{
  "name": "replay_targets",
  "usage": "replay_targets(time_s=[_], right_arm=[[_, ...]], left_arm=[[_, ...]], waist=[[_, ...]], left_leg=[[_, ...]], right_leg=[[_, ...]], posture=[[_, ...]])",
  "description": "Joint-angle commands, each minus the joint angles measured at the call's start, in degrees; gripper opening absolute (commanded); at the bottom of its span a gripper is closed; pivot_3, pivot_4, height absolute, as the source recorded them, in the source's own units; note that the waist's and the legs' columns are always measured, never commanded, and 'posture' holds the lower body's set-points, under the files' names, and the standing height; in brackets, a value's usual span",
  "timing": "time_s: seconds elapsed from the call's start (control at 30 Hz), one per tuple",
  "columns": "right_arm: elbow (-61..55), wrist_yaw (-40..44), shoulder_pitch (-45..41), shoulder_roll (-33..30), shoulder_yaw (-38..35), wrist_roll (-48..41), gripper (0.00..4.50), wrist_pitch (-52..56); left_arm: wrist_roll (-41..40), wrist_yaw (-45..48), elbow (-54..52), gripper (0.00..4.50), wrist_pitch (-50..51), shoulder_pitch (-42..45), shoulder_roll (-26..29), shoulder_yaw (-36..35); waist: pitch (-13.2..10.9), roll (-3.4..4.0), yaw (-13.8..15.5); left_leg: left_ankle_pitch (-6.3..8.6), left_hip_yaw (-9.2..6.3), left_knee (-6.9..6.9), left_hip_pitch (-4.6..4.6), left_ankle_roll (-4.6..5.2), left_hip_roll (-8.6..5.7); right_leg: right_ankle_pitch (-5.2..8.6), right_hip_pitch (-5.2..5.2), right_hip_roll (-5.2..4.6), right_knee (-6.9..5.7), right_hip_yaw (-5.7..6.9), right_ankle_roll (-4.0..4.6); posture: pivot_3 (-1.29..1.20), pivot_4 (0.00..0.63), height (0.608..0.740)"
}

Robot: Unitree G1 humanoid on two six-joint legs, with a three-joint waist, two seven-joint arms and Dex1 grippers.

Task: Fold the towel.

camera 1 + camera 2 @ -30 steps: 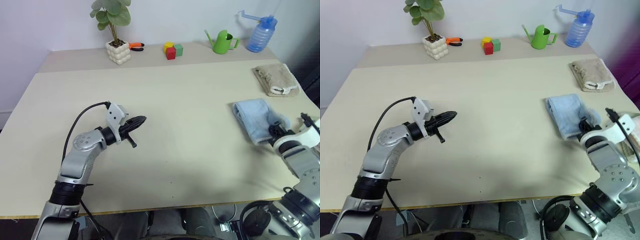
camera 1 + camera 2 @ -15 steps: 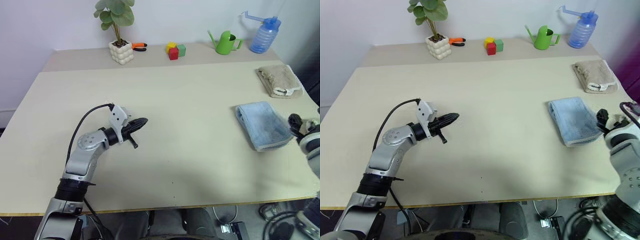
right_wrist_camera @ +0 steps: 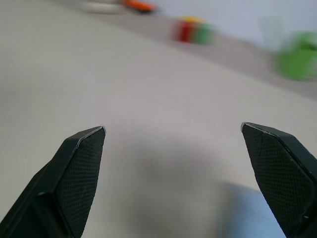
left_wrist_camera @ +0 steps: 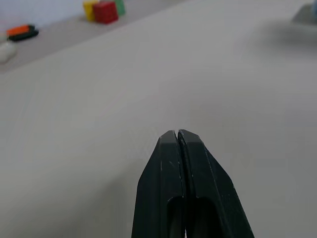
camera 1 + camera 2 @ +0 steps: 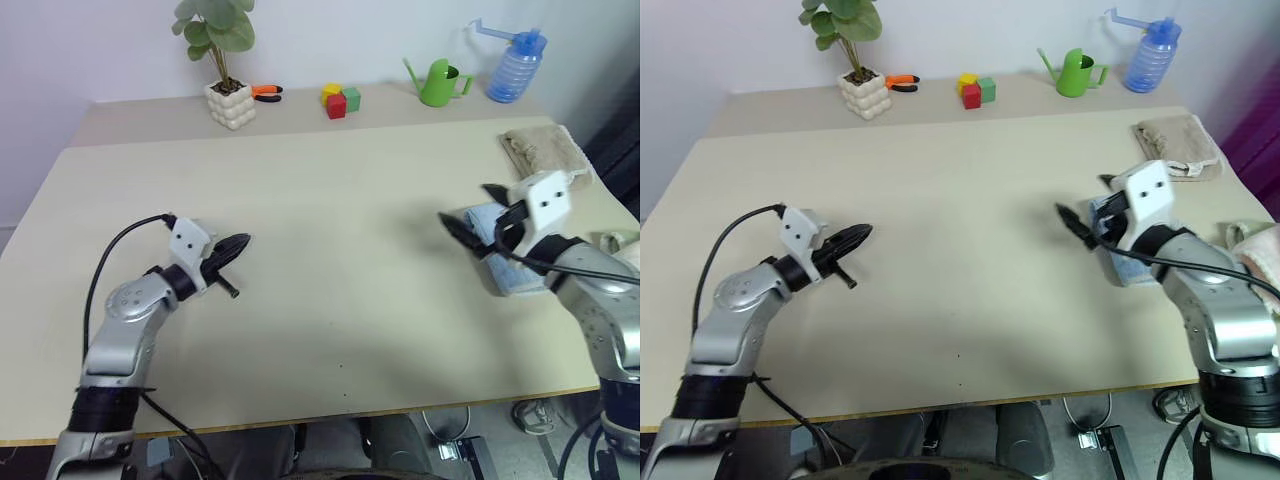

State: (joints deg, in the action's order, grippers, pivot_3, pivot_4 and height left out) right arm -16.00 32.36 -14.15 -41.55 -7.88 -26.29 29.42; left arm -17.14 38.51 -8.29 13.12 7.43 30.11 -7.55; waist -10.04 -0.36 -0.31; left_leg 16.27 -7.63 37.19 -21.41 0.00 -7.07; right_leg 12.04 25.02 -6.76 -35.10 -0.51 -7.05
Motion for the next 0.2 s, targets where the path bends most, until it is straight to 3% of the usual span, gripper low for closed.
replay_targets(time_s=[0.03, 0.2], right_arm=[[3.2, 3.8, -2.4, -0.1, 2.4, 2.6, 4.47, -2.9], [7.1, 6.1, -5.6, 1.2, 4.3, 4.4, 4.47, -4.8]], left_arm=[[-1.2, -1.9, -4.5, 0.00, 1.1, -1.5, 0.6, -2.8], [-1.2, -3.6, -6.5, 0.00, 1.8, -3.0, 0.1, -3.3]], waist=[[0.0, 0.00, 0.9], [0.0, -0.01, 1.2]], left_leg=[[0.01, 0.00, 0.02, 0.00, 0.01, -0.01], [0.02, -0.02, 0.06, 0.00, 0.02, -0.03]], right_leg=[[0.00, -0.01, 0.00, 0.02, 0.00, 0.00], [0.00, -0.04, 0.00, 0.01, 0.00, 0.00]], posture=[[0.00, 0.150, 0.733], [0.00, 0.150, 0.733]])
